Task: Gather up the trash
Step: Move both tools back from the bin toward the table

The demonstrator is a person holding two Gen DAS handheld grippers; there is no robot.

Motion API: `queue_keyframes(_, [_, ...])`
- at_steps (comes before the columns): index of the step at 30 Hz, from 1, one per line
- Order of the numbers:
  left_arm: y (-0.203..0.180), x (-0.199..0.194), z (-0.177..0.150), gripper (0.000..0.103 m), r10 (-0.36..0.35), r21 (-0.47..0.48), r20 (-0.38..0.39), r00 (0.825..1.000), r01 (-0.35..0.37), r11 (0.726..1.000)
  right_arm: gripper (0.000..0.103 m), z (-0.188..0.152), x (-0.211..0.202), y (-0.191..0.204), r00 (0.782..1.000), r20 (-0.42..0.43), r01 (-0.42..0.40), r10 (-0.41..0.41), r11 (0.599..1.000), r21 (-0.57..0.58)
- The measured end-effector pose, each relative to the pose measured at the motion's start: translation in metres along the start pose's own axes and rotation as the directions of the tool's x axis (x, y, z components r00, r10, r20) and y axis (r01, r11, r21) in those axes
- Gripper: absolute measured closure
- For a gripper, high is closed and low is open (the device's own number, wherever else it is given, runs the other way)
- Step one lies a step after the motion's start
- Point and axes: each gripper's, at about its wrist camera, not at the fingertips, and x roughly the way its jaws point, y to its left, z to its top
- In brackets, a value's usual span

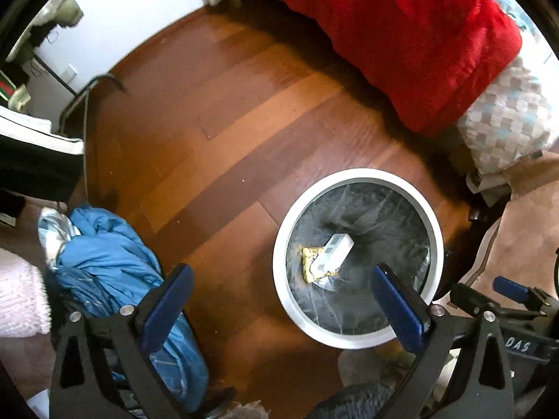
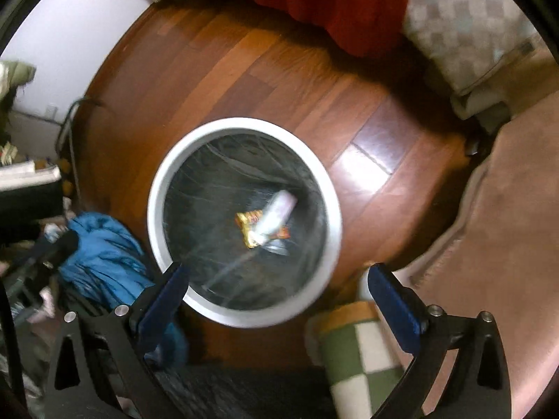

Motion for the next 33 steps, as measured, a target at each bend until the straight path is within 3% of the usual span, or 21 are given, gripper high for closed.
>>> queue_keyframes(6, [-0.010, -0.035, -0.020, 0.000, -0.024, 0.016, 0.035, 0.999, 0.024, 1.000, 0.000, -0.027, -0.035, -0.002, 0.998, 0.046, 0.048, -0.047, 0.999, -0.022])
queue_keyframes(20, [-0.024, -0.120, -0.046, 0.000, -0.075, 0.051, 0.145, 0.987, 0.068, 0.996, 0.000, -0.079, -0.142, -0.009, 0.981, 0.194, -0.014, 0.016, 1.000, -0.009])
queue_keyframes(26, [-0.037, -0.181, -0.060, 0.000, -0.098, 0.093, 0.243, 0.965, 0.078, 0.993, 0.000, -0.107, -0.209, -0.022, 0.948, 0.305, -0.102, 0.092, 0.995, 0.019])
queue_keyframes(33, [-0.084, -0.247, -0.085, 0.000, -0.171, 0.194, 0.351, 0.921, 0.107, 0.975, 0.000, -0.167, -0.297, -0.082, 0.881, 0.453, -0.202, 0.135, 0.974, 0.103])
